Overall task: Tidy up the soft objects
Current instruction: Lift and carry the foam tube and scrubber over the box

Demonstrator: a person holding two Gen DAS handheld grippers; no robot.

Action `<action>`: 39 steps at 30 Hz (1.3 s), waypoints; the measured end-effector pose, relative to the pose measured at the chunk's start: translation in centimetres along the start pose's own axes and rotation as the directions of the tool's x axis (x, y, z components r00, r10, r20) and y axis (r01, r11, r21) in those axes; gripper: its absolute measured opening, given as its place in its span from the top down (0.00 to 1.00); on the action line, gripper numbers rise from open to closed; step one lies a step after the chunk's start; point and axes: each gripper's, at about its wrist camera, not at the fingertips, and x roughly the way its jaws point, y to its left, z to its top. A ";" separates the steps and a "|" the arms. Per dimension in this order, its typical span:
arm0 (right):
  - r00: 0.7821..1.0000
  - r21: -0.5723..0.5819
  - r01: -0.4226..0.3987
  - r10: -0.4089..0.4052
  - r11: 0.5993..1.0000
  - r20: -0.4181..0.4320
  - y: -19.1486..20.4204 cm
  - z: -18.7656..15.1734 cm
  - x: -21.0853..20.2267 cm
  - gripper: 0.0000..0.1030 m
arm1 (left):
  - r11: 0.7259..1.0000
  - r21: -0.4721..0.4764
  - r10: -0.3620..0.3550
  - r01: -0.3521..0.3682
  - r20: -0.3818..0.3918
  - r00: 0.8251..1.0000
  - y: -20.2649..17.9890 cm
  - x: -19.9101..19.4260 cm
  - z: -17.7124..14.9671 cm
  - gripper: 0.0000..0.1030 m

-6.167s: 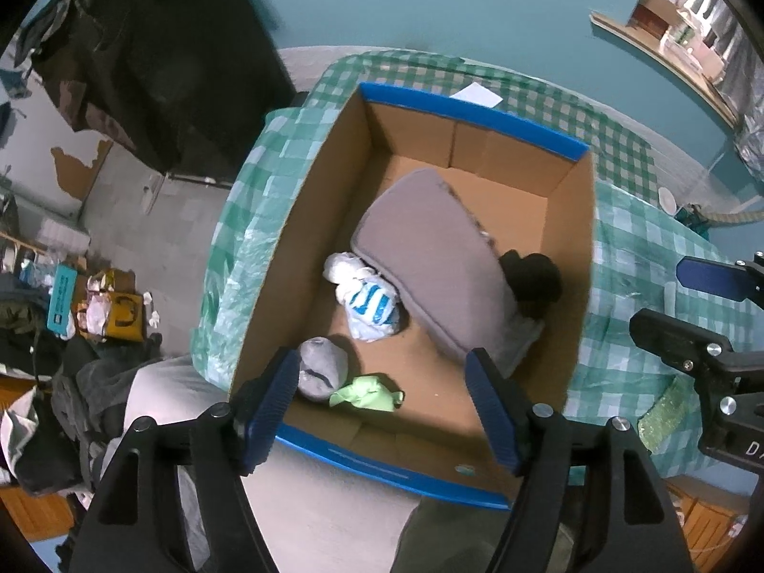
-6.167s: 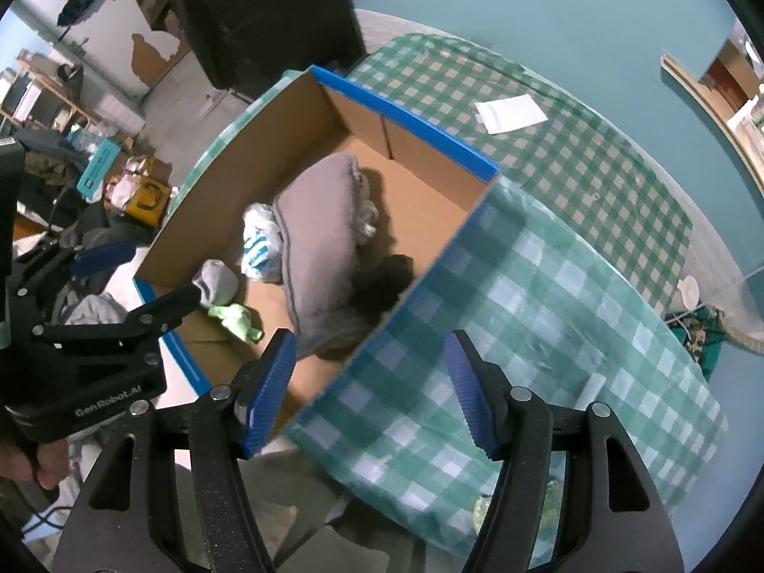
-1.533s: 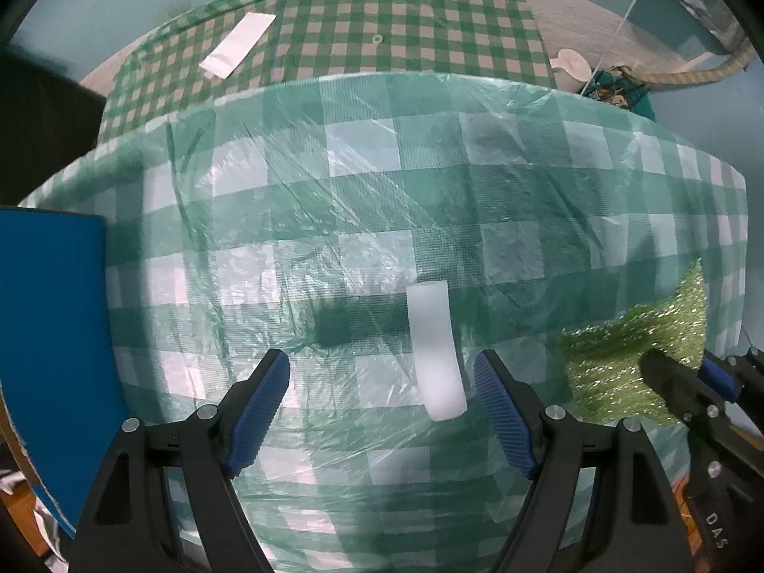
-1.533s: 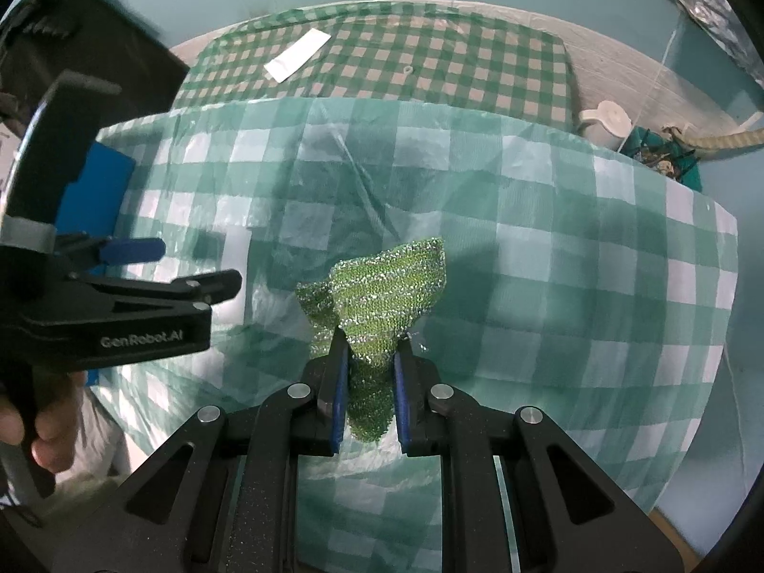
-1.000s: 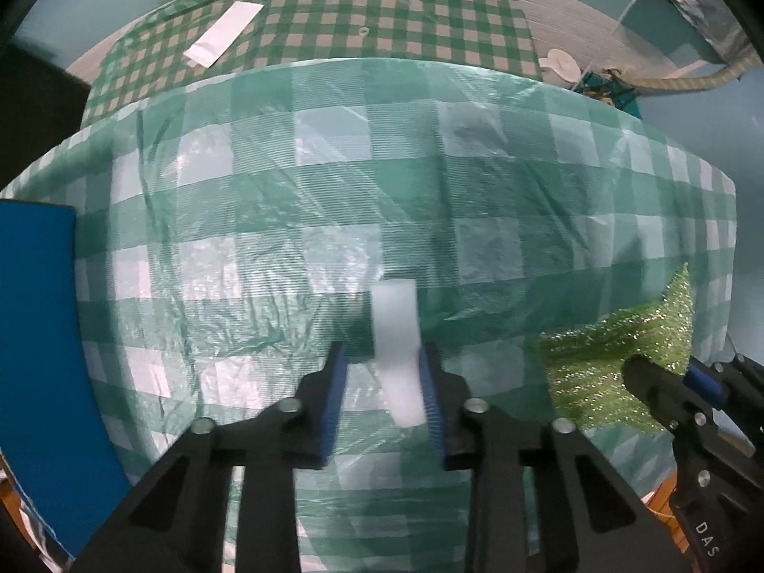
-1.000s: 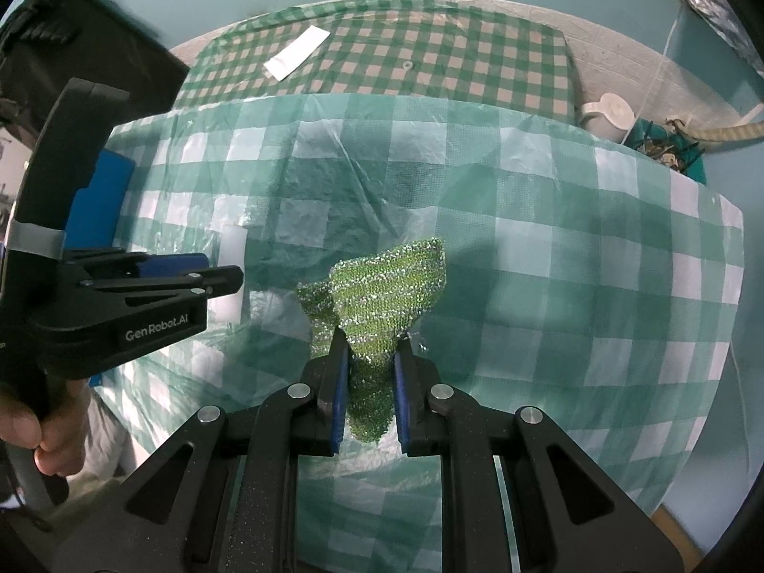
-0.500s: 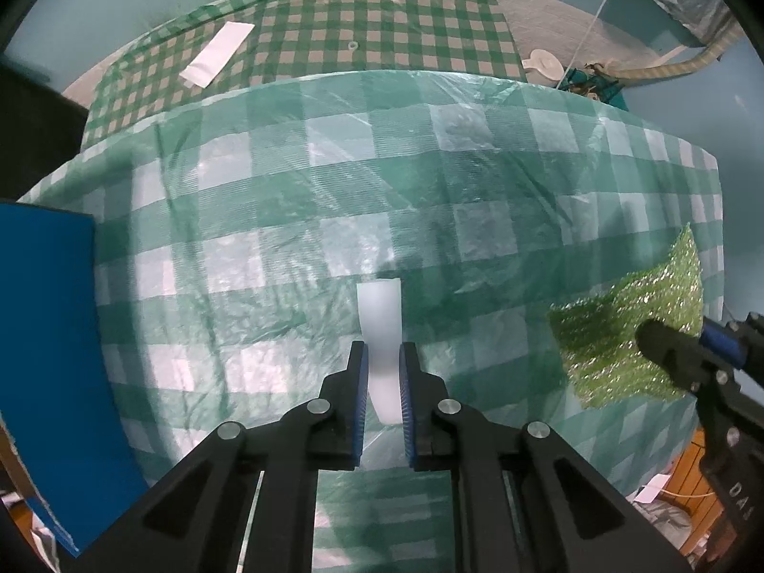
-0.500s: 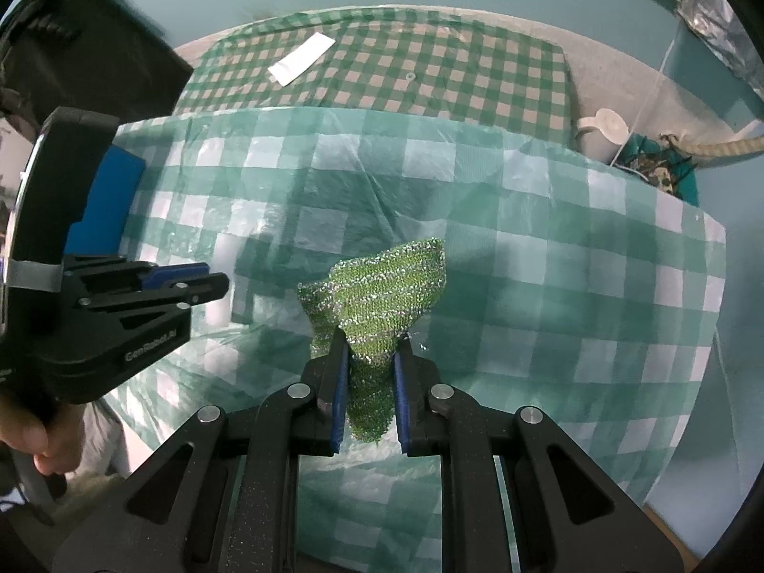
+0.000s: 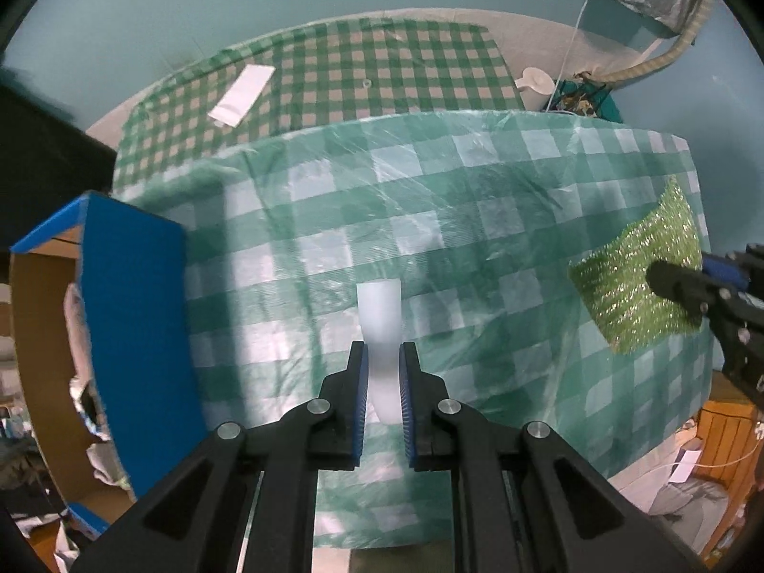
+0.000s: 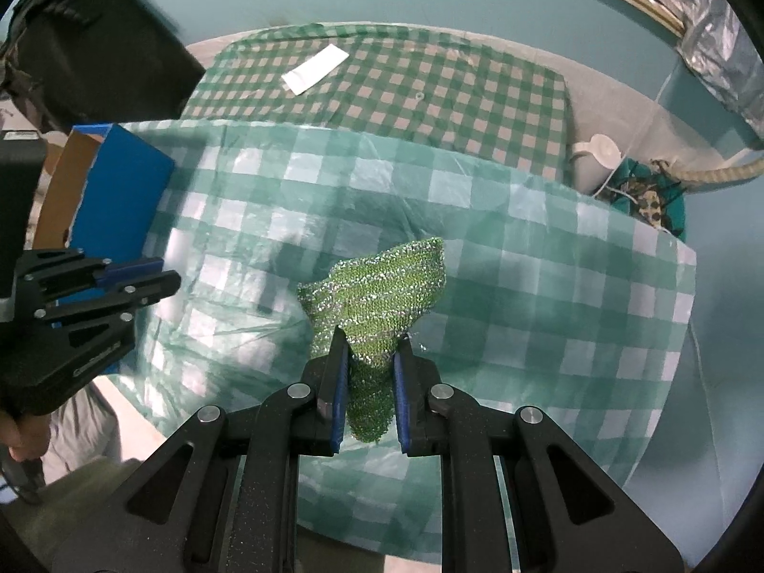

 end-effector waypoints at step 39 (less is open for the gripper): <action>0.998 -0.187 -0.051 0.058 0.981 0.033 16.2 2.4 -4.3 0.85 | 0.981 -0.188 0.063 -0.039 0.122 0.991 12.4 -8.5 -7.6 0.88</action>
